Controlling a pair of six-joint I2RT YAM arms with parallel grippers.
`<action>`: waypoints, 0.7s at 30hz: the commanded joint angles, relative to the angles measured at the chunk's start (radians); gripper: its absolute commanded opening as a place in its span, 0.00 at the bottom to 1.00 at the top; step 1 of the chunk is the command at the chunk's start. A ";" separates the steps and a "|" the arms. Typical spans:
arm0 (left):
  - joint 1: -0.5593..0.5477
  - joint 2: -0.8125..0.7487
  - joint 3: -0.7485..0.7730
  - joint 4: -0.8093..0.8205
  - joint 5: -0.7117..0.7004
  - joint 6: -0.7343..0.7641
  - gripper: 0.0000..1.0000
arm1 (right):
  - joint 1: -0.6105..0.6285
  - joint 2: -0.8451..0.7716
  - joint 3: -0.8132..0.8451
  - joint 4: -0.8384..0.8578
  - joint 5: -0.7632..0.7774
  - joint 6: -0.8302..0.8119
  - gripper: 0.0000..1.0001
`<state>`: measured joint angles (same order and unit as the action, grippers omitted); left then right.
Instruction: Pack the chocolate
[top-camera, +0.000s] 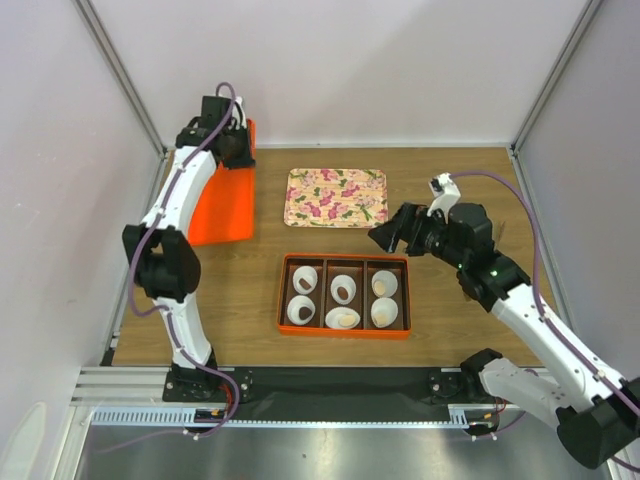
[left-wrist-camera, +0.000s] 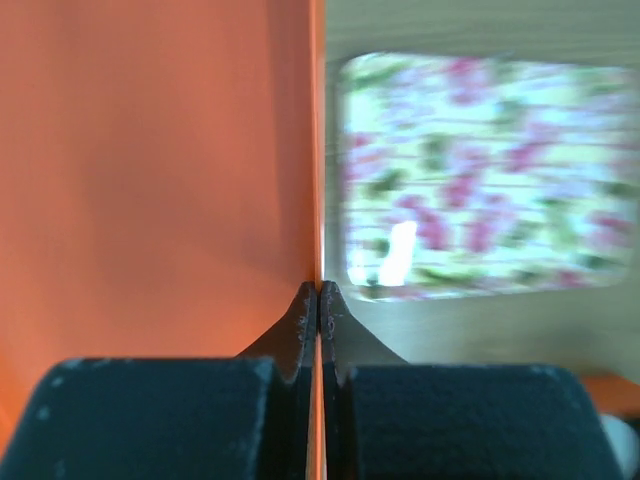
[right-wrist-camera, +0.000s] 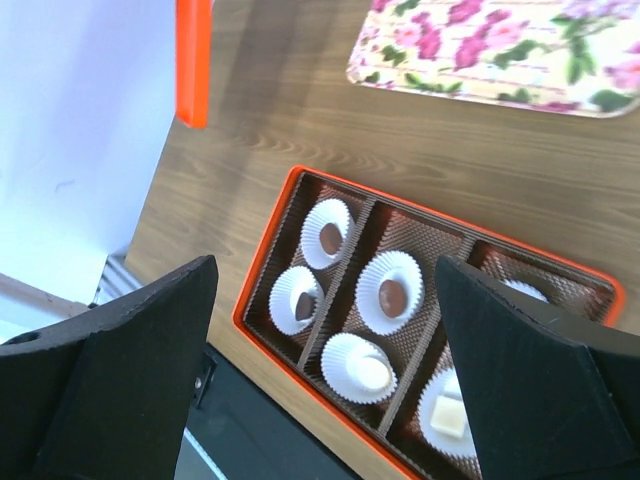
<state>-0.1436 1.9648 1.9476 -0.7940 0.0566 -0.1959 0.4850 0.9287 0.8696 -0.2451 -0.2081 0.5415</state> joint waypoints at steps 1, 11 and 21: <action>-0.004 -0.164 0.057 0.084 0.240 -0.108 0.00 | 0.001 0.047 0.051 0.159 -0.060 -0.011 0.96; -0.114 -0.311 -0.116 0.164 0.818 -0.134 0.00 | -0.130 0.176 0.088 0.452 -0.385 -0.587 0.99; -0.237 -0.533 -0.404 0.242 0.959 -0.109 0.00 | -0.424 0.330 0.096 0.798 -0.856 -0.755 0.96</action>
<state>-0.3439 1.5303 1.5372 -0.6415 0.9367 -0.3462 0.0654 1.2362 0.8803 0.5056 -0.8928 0.0051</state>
